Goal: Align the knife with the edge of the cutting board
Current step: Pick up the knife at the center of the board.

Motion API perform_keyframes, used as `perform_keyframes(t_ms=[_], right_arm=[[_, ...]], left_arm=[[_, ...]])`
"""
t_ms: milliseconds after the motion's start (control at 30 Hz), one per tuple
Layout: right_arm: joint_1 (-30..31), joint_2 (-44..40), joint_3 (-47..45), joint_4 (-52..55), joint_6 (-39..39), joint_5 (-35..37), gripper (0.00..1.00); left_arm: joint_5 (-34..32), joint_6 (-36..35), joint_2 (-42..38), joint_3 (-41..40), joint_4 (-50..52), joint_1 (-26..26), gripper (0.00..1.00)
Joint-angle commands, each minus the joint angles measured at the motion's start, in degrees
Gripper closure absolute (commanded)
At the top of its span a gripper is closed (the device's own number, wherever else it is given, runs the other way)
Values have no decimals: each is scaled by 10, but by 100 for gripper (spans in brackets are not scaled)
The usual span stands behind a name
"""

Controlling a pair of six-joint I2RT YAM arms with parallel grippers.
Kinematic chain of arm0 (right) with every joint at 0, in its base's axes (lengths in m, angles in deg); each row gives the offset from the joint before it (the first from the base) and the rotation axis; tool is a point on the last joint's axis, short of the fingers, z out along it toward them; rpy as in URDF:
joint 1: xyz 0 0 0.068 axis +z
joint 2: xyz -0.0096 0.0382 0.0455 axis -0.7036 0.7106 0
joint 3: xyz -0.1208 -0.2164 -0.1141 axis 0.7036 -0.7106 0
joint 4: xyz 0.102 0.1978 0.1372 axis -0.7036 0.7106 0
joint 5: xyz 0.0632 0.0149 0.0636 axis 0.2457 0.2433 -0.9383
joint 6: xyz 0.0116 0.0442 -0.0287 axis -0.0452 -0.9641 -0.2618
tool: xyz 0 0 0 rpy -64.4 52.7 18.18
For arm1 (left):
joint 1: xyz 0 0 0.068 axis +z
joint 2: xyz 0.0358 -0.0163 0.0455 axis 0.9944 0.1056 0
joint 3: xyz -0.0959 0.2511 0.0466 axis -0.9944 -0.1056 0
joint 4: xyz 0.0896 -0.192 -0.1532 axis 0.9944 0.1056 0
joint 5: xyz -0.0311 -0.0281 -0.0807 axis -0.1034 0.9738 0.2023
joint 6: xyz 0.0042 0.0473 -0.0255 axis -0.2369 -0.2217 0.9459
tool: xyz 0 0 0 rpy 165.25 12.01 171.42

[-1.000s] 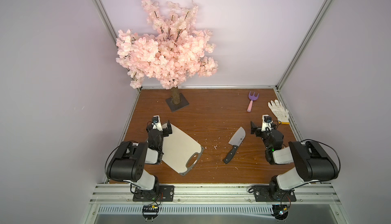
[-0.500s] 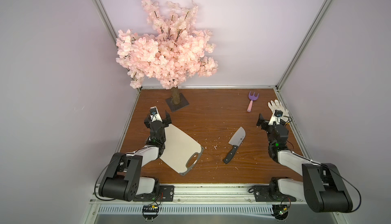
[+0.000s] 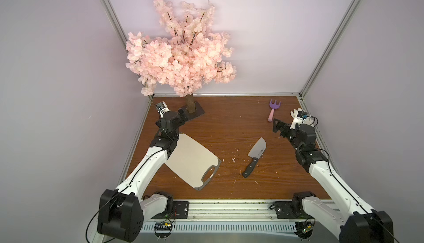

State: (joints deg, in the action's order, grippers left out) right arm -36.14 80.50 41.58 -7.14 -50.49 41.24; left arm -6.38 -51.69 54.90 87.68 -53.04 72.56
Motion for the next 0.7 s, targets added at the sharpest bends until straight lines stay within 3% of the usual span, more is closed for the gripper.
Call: perform_keyframes(t_ms=[0, 333, 500, 667], right_arm=[[56, -9, -4, 66, -64, -28, 1], [252, 47, 18, 227, -148, 153, 1], [333, 71, 15, 261, -198, 203, 7], [368, 118, 20, 293, -214, 224, 14]], left_arm=[[94, 9, -24, 1, 85, -5, 1], [237, -28, -86, -33, 149, -20, 1], [223, -57, -78, -25, 185, -124, 1], [244, -66, -50, -27, 190, -193, 1]])
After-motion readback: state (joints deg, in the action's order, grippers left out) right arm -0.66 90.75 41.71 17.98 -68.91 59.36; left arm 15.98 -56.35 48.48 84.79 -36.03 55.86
